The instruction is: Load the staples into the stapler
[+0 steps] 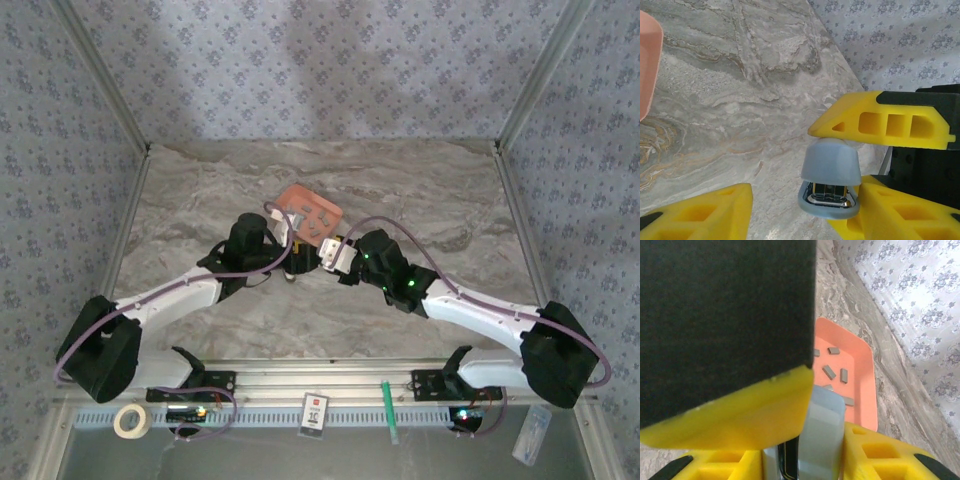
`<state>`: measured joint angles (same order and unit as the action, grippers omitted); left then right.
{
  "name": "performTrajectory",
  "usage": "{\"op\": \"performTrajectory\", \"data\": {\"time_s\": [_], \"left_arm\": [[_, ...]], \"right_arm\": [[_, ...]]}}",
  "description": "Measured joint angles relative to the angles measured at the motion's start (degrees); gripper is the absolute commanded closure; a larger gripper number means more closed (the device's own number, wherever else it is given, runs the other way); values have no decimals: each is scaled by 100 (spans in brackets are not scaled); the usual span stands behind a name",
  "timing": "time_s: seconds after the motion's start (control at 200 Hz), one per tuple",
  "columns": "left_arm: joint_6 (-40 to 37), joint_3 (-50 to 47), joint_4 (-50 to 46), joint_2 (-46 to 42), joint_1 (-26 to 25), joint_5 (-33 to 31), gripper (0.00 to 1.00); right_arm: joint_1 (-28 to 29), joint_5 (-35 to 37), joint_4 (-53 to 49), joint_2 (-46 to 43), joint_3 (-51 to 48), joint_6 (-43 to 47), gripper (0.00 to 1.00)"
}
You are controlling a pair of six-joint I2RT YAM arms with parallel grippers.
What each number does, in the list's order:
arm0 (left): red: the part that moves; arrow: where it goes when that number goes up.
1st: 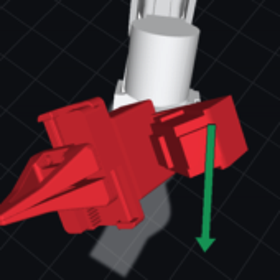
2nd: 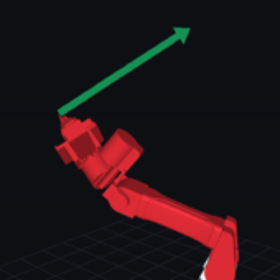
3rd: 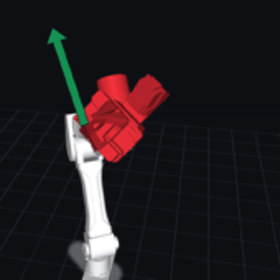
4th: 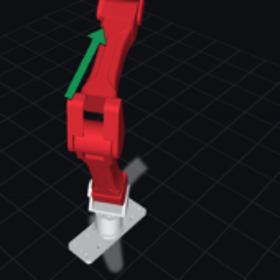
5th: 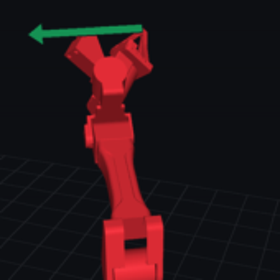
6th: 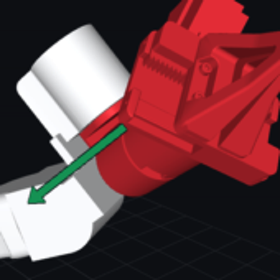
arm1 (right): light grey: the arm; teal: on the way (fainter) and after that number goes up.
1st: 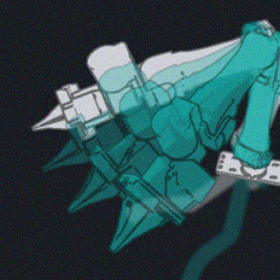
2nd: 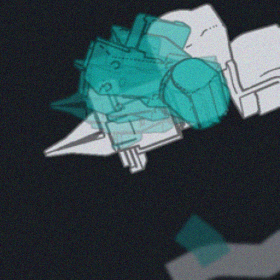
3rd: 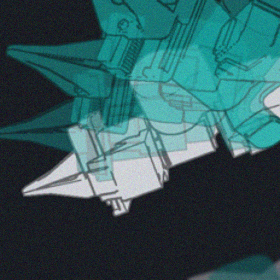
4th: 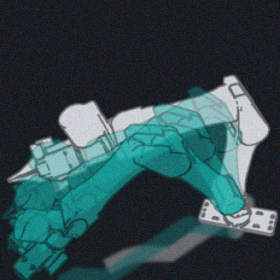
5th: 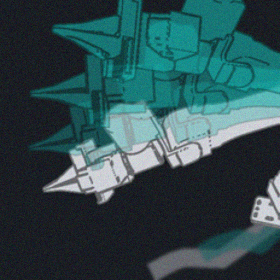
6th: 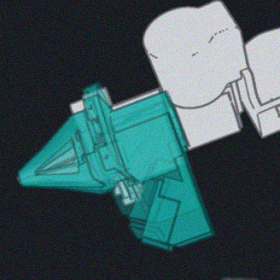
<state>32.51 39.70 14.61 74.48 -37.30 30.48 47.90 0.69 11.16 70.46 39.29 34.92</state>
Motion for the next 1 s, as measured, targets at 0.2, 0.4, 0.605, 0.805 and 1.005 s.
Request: {"op": "performTrajectory", "data": {"time_s": [0.2, 0.4, 0.605, 0.805, 1.005], "left_arm": [[20, 2, 103, 35, -24, 70, 48], [42, 2, 170, 59, -72, 179, 63], [-160, 35, 94, 59, -74, 256, 94], [-1541, 562, -898, 48, -74, 186, 100], [-3440, 944, -1943, -116, -74, 278, 100]], "right_arm": [[11, 0, 44, -35, 0, -7, 63], [26, 2, 39, -35, -15, -7, 63], [20, 59, 9, -74, -26, -111, 41], [-109, -498, -509, -640, -24, -249, 32], [-640, -1368, -1639, -1108, 232, -363, 37]]}}
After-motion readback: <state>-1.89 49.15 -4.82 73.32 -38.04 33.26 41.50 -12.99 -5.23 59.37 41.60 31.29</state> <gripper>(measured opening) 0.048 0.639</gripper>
